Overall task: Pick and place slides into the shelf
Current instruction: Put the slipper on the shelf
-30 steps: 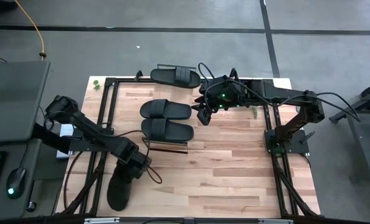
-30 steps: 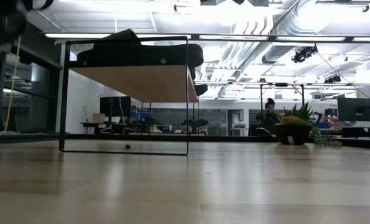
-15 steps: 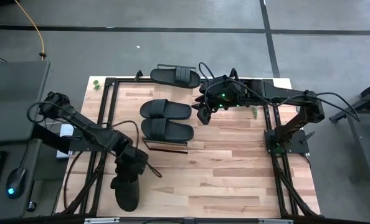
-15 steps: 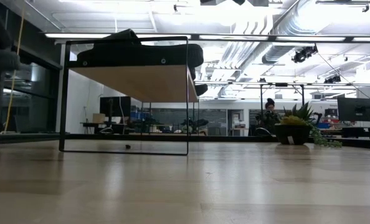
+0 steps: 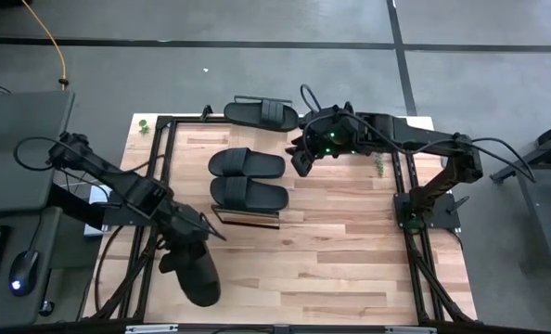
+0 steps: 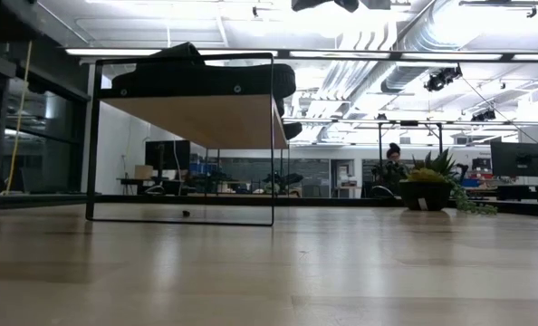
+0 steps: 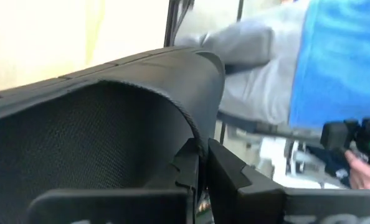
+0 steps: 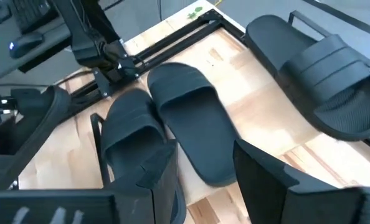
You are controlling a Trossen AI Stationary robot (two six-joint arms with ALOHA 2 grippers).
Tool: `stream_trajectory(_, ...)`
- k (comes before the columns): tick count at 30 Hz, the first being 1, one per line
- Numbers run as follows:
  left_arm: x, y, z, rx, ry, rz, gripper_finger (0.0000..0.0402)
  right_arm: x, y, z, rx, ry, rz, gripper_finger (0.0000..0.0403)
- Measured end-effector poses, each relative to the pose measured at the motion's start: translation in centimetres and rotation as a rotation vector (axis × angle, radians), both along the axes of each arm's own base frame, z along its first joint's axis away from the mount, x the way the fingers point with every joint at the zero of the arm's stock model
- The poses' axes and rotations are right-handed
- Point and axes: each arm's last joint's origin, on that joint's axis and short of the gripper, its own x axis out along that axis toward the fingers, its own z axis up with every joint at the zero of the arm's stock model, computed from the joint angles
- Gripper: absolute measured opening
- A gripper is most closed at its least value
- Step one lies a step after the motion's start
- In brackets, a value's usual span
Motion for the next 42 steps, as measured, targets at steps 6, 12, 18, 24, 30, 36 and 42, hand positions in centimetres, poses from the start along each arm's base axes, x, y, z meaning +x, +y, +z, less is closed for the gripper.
stream_trajectory(6, 0.4, 0.5, 3.7, 0.018, -0.138, 0.073, 0.0009, 0.5, 0.0, 0.7, 0.047, -0.095, -0.004, 0.0146)
stream_trajectory(12, 0.2, 3.1, 7.7, 0.121, -0.224, 0.216, 0.0009, 1.1, 0.2, 1.8, 0.137, -0.243, 0.028, 0.0146)
stream_trajectory(18, -0.9, 6.8, 11.6, 0.279, -0.310, 0.367, 0.0010, 1.6, 0.5, 3.0, 0.219, -0.379, 0.128, 0.0146)
stream_trajectory(24, -2.1, 10.0, 14.2, 0.391, -0.380, 0.505, 0.0010, 1.7, 1.0, 3.4, 0.292, -0.420, 0.213, 0.0156)
stream_trajectory(30, -2.8, 12.3, 15.5, 0.456, -0.423, 0.609, 0.0010, 1.7, 1.1, 3.4, 0.314, -0.419, 0.227, 0.0199)
stream_trajectory(36, -3.0, 13.6, 15.8, 0.468, -0.436, 0.683, 0.0010, 1.7, 1.0, 3.4, 0.295, -0.422, 0.193, 0.0233)
stream_trajectory(42, -2.0, 14.0, 16.7, 0.469, -0.560, 0.694, 0.0010, 1.9, 0.9, 3.0, 0.286, -0.394, 0.158, 0.0234)
